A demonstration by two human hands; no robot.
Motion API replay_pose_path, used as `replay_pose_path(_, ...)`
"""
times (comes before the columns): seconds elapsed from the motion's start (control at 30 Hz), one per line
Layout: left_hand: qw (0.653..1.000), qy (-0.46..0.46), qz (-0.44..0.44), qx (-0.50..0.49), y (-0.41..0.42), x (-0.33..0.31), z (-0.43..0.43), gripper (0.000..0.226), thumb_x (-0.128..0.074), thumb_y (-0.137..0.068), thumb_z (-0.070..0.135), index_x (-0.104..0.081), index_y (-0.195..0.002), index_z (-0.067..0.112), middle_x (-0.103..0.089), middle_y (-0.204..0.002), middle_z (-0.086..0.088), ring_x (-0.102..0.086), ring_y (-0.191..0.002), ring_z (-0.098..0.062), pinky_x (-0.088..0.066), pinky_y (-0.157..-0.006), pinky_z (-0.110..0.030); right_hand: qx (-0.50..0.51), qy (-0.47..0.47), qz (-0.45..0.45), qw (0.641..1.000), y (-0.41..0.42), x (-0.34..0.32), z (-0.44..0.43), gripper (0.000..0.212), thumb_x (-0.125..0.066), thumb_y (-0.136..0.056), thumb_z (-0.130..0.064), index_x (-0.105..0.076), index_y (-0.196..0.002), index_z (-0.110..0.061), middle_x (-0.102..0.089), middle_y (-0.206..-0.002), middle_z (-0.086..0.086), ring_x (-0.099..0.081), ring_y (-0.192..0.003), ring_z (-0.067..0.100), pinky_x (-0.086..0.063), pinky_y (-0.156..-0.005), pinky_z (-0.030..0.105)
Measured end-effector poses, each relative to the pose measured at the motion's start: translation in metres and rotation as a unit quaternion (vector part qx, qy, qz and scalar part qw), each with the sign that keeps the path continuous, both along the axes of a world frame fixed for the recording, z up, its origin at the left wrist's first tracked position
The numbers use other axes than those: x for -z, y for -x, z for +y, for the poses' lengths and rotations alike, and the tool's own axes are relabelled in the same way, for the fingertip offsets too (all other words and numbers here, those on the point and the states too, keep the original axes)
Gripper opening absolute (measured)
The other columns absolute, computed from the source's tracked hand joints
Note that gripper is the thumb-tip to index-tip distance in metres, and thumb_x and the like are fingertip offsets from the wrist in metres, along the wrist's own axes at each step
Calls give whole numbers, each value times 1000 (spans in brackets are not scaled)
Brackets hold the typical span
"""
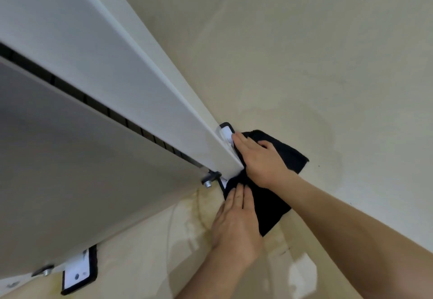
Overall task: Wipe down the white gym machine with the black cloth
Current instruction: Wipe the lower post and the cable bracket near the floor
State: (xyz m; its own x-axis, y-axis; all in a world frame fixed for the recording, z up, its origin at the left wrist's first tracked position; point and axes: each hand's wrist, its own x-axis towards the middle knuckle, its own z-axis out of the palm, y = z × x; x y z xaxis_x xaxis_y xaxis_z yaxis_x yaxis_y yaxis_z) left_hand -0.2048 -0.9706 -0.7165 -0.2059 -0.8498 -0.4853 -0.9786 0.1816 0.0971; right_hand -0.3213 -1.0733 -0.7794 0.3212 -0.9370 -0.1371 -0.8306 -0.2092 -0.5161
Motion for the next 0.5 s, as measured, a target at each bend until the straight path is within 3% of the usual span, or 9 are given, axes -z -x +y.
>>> replay_pose_path(0.1, 1000, -3, 9, -14, 6, 2, -4, 86, -53, -93, 22, 5, -156, 19, 7, -164, -2, 4, -151, -18, -9, -123, -31, 31, -5, -42, 999, -1, 1, -23, 78, -47, -87, -9, -10, -155, -20, -52, -126, -1, -51, -117, 18, -30, -98, 31)
replay_pose_path(0.2, 1000, 2, -4, -10, 4, 1, -2, 91, -62, -90, 28, 0, -156, 18, 3, -163, -3, -3, -150, -20, -18, -121, -31, 92, -2, -127, 988, -6, -3, -10, 61, -44, -85, -7, -37, -145, -17, -59, -126, 1, -56, -116, 24, -37, -97, 34)
replay_pose_path(0.27, 1000, 9, -9, -11, -4, -3, 2, 83, -58, -91, 20, -5, -156, 15, 0, -163, -4, -6, -150, -19, -20, -119, -30, 131, 20, -159, 978, -14, 0, 26, 54, -41, -84, -12, -50, -137, -9, -62, -130, 11, -59, -114, 32, -46, -96, 40)
replay_pose_path(0.37, 1000, 17, -3, -1, -17, -7, 9, 72, -46, -93, 10, -10, -155, 12, -3, -163, -4, -8, -150, -16, -18, -118, -27, 144, 37, -133, 980, -19, 9, 80, 56, -35, -87, -16, -48, -140, -1, -52, -143, 17, -60, -112, 37, -51, -94, 43)
replay_pose_path(0.5, 1000, 0, 24, 2, -25, -5, 15, 73, -43, -94, 8, -5, -156, 15, 2, -164, 0, 1, -151, -13, -12, -120, -25, 106, 56, -37, 992, -9, 13, 77, 55, -34, -88, -23, -57, -134, -2, -57, -139, 15, -64, -108, 35, -54, -88, 40)
